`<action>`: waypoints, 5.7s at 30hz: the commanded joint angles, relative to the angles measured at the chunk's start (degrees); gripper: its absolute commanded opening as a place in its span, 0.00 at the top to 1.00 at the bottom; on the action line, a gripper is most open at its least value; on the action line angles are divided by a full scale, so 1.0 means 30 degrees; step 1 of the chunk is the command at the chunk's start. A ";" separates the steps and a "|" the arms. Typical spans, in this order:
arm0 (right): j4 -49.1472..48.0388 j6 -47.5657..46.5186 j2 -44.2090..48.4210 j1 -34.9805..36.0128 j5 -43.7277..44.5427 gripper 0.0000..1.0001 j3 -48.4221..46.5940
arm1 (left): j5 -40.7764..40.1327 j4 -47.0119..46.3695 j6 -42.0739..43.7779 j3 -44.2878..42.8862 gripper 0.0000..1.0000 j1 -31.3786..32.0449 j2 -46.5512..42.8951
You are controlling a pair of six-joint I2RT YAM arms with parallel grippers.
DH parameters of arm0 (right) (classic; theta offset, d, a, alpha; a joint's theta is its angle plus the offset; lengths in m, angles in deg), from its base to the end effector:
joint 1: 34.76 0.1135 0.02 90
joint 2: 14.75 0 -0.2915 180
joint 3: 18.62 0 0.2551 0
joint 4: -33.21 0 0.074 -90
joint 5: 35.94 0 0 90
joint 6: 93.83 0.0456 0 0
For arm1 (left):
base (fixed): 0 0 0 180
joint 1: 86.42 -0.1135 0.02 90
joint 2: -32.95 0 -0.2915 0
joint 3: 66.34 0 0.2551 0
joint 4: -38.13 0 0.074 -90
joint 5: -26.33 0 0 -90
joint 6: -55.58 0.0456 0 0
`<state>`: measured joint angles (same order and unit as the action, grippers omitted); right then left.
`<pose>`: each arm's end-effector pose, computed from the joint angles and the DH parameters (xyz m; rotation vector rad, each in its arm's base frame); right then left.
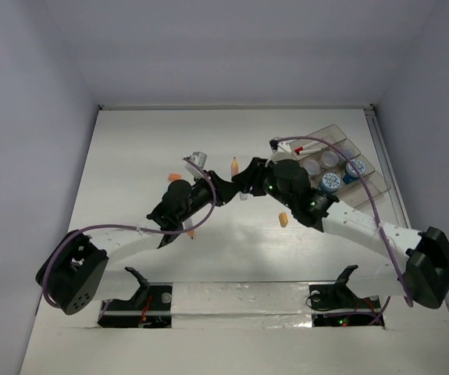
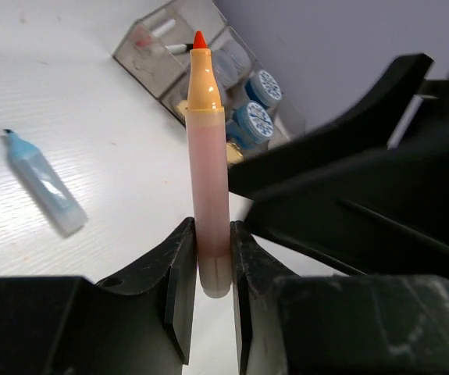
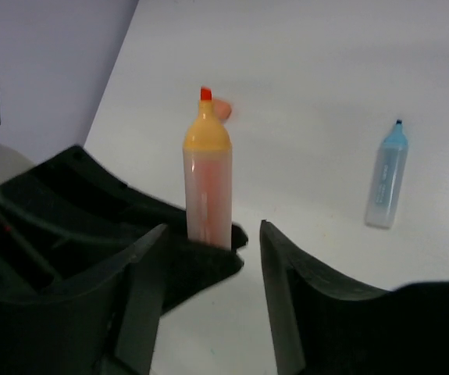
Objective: Sort the stationery into containers
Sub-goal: Move the pen to the center of the board, then pick up the pen from the center of the board.
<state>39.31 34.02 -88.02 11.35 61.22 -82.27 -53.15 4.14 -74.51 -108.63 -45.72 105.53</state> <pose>0.2137 0.2140 0.3177 -0.0480 1.9416 0.8926 0.2005 -0.1834 0.2706 0.1696 1.6371 -1.2472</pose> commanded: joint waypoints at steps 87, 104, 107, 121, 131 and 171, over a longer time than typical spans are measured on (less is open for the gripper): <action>0.8101 0.2561 -0.1295 -0.4119 -0.2770 0.30 0.3586 | 0.1092 0.1011 0.5104 0.3234 1.00 0.0581 -0.6643; 0.9650 0.1477 -0.3583 -0.4674 0.2565 0.28 0.2560 | 0.1121 0.0982 0.5104 0.3264 1.00 0.0581 -0.6673; 1.0089 0.1301 -0.3553 -0.4676 0.2740 0.27 0.2501 | 0.1121 0.1011 0.5133 0.3264 1.00 0.0581 -0.6701; 0.8596 0.0131 -0.5544 -0.5437 0.2275 0.36 0.1245 | 0.1062 0.1011 0.5104 0.3264 1.00 0.0581 -0.6555; 1.0790 -0.1187 -0.6657 -0.5437 0.2769 0.52 -0.0163 | 0.1033 0.1041 0.5162 0.3264 1.00 0.0581 -0.6643; 0.9339 -0.3039 -0.2298 -0.5437 -0.3903 1.00 -0.2488 | 0.2290 0.0046 0.4432 0.3264 1.00 0.0581 -0.6498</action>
<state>81.14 23.02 -101.31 -4.78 60.78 -92.72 -49.06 9.04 -60.26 -99.02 -44.36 85.44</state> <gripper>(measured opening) 0.315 0.160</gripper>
